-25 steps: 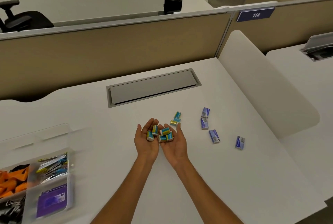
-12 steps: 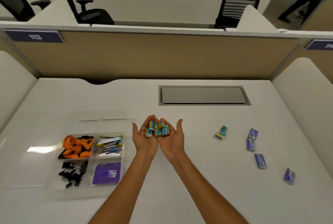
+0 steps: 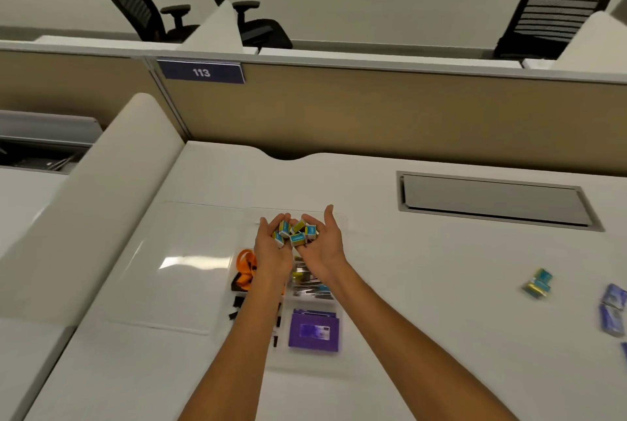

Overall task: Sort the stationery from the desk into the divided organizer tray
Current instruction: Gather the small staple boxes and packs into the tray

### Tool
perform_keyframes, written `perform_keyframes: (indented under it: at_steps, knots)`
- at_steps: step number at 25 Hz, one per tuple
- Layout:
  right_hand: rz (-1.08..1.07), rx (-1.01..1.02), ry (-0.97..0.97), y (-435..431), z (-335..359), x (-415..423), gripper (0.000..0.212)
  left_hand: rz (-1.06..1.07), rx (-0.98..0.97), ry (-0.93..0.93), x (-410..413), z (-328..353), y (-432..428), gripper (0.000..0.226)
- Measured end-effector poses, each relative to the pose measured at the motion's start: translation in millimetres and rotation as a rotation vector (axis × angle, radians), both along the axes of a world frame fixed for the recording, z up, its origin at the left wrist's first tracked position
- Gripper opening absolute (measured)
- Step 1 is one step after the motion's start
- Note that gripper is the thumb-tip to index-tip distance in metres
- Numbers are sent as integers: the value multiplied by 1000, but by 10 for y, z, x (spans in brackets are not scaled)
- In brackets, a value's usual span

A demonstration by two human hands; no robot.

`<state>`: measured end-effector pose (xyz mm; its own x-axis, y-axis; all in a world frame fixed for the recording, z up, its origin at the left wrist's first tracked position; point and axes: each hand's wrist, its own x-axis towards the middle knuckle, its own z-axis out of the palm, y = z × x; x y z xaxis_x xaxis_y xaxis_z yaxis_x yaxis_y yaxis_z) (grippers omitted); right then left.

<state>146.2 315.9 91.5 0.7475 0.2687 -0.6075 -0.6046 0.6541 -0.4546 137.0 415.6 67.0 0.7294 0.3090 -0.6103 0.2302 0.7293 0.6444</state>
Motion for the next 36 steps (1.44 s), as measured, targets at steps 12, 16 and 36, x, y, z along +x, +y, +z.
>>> perform_keyframes:
  at_steps: [12, 16, 36]
  knots:
    - [151, -143, 31, 504, -160, 163, 94, -117, 64, 180, 220, 66, 624, 81]
    - [189, -192, -27, 398, -97, 186, 90, -184, 294, 186, 175, 257, 571, 80]
    - [-174, -637, -243, -2589, -146, -408, 24, -467, 316, -162, -250, -19, -2303, 37]
